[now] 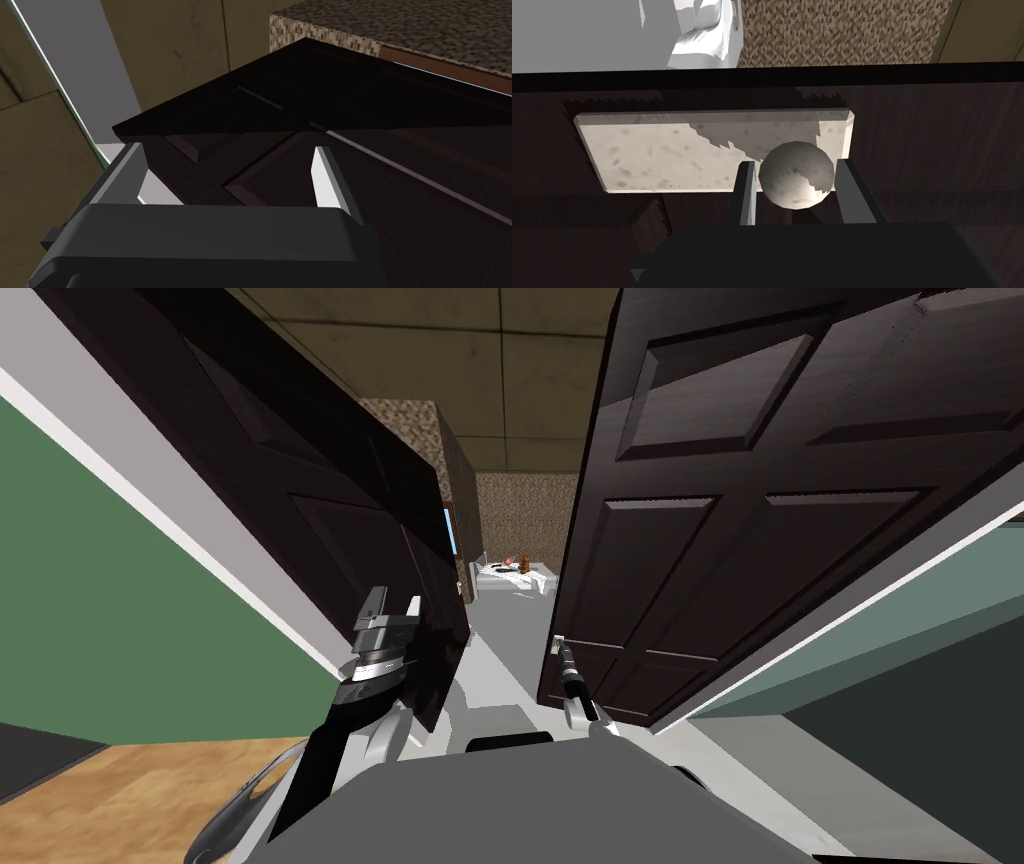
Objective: Push the door open
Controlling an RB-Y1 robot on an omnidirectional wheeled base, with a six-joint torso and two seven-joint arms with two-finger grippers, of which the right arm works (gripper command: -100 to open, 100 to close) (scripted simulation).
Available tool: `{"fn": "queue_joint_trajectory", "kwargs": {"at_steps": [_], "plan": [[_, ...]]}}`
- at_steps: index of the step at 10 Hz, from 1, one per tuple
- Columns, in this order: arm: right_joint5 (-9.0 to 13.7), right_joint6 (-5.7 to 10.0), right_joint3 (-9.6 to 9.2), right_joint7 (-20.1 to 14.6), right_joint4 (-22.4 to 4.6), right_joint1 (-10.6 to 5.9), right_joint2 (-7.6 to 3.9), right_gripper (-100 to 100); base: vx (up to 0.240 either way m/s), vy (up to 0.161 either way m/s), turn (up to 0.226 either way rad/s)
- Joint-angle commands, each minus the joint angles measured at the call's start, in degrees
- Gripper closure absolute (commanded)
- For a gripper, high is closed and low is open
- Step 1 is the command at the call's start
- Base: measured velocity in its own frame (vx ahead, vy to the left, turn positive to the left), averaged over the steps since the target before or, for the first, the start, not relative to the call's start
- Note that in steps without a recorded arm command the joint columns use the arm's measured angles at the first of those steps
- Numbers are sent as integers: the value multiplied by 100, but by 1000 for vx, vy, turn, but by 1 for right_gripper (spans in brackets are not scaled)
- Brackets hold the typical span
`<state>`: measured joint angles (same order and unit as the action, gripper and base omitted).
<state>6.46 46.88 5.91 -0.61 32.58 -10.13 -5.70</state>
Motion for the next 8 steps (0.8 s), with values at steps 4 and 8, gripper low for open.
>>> {"fn": "queue_joint_trajectory", "kwargs": {"at_steps": [4,8], "plan": [[132,2,244,84,26,43,-85,100,124,24,-24],[234,5,426,148,3,47,-121,100,167,43,-57]]}}
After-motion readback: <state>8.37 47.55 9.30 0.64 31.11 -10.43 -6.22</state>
